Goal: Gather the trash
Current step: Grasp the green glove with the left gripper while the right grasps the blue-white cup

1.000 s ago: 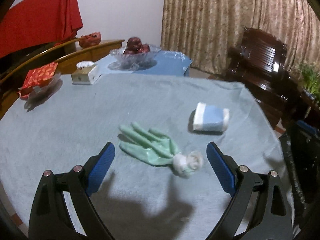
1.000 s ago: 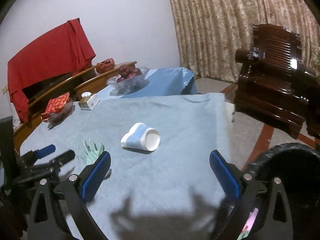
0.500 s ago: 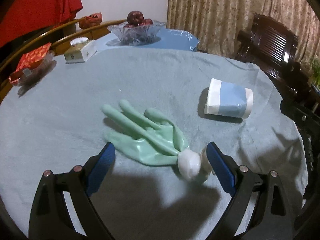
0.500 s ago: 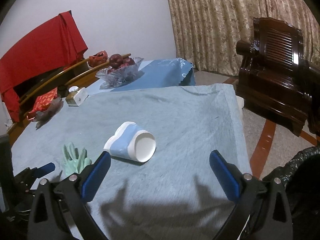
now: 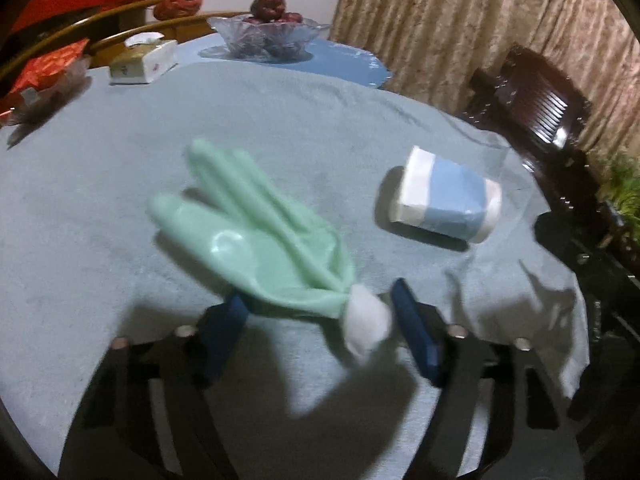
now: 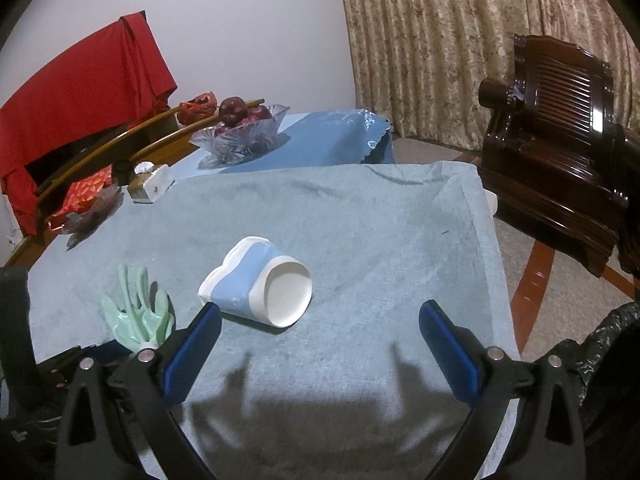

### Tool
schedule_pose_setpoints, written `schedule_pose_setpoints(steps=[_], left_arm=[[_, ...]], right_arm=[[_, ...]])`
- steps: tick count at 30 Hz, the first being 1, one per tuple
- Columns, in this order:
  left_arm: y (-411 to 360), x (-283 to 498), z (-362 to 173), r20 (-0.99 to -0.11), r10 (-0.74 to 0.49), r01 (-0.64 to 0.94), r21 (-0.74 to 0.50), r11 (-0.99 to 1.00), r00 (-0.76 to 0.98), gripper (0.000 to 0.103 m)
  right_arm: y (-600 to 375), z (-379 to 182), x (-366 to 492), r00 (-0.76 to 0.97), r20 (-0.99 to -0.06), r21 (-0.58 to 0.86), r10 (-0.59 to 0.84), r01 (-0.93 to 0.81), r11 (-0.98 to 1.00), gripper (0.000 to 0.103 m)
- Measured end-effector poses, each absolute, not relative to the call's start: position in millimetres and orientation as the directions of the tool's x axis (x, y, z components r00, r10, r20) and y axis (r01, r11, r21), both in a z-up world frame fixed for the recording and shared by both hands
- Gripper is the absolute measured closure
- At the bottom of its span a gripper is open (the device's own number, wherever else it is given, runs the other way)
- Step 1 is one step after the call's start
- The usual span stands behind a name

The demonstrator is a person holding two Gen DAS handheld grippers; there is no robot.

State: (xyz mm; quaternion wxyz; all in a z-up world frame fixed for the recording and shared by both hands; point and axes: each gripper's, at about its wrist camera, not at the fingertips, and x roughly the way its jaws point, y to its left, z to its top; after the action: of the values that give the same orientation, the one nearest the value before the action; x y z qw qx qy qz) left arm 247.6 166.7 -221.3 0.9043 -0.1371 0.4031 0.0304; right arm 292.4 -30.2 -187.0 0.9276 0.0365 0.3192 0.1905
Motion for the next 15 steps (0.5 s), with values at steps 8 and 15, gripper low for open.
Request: schedule_pose_setpoints(steps=[8, 15], left_arm=[[165.3, 247.5, -221.5, -0.706, -0.152, -0.116, -0.316, 0.941, 0.691, 0.064], [179.0, 252.8, -207.8, -0.690, -0.123, -0.104, -0.278, 0.955, 0.713, 0.072]], right_arm=[[-24.3, -188.7, 297.7, 0.717, -0.586, 0.175, 0.378, -0.343, 0.923, 0.006], [-15.3, -190.6, 306.3, 0.707, -0.589, 0.166, 0.390, -0.367, 0.915, 0.006]])
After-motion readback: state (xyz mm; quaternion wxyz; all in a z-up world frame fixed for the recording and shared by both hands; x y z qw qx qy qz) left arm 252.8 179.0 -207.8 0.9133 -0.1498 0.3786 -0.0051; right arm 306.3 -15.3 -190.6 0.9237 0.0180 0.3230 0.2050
